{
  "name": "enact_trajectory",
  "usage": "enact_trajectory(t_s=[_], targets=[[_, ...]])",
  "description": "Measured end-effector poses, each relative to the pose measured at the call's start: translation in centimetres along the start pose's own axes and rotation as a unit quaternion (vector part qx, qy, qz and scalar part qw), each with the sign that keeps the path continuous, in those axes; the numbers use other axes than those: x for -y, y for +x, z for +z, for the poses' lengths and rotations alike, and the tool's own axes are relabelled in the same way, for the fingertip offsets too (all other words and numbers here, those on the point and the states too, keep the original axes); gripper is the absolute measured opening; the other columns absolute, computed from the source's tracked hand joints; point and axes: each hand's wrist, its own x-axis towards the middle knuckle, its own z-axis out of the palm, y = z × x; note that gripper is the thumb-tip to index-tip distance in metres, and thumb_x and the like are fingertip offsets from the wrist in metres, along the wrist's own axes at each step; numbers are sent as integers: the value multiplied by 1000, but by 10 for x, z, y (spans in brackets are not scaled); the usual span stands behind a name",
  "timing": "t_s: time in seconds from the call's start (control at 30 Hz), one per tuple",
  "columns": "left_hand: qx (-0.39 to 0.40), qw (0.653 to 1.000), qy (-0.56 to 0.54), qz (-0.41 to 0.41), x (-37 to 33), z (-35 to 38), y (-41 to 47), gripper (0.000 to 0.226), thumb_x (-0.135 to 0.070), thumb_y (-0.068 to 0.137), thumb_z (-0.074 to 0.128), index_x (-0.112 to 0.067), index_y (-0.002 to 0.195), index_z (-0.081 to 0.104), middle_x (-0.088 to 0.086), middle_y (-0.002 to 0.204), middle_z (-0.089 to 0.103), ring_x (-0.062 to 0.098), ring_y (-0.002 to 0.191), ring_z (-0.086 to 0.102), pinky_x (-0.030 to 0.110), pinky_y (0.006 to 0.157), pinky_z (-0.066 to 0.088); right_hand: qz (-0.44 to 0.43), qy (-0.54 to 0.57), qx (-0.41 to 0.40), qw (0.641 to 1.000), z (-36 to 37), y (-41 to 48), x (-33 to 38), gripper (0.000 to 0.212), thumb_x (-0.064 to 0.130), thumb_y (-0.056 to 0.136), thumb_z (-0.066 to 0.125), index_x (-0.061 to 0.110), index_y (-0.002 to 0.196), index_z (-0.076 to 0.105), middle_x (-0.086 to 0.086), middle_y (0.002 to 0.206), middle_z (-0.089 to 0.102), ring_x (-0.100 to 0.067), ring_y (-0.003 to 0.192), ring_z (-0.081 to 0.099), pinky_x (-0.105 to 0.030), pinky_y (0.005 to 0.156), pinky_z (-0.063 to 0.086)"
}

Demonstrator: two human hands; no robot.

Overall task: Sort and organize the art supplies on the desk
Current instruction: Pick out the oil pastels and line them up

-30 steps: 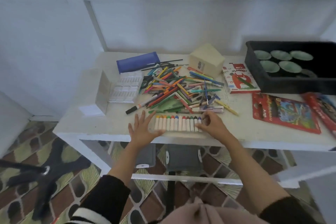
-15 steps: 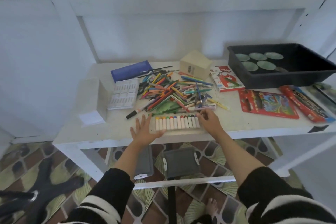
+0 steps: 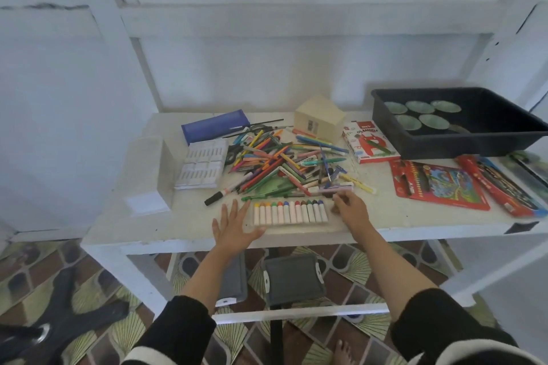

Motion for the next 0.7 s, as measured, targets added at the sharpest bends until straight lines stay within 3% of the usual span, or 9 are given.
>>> enact_trajectory(t_s=[0.17,0.37,0.6,0.7], targets=[[5,1000,8,-8,-3,-2,0,81,-59,89,50,-37,151,2,-5,159,-16,19,143,-24,47,114,-14,-28,-5,-39,999,0,-4,-2,12,8,94,51,3,94,61,-9,73,63,-12,63,58,-5,54,42],[10,1000,10,-7,-3,-3,0,81,-58,89,50,-38,150,2,-5,159,-17,18,143,-25,47,113,-15,-130,-129,-59,981,15,-12,-12,4,2,89,54,2,87,58,-6,83,52,-18,73,49,-15,61,33],[0,1000,29,-7,-2,1,1,84,-57,88,52,-36,150,-1,-5,158,-18,19,143,-25,47,114,-13,-145,-148,-58,977,16,-11,-15,8,3,89,55,9,84,52,-3,84,48,-16,70,45,-11,59,32],[-12,999,39,-4,-2,3,1,84,-58,89,50,-36,151,-3,-5,158,-18,20,143,-24,47,114,-12,-113,-122,-48,985,14,-12,-12,9,6,89,56,12,89,50,-1,75,47,-13,65,43,-15,56,33]])
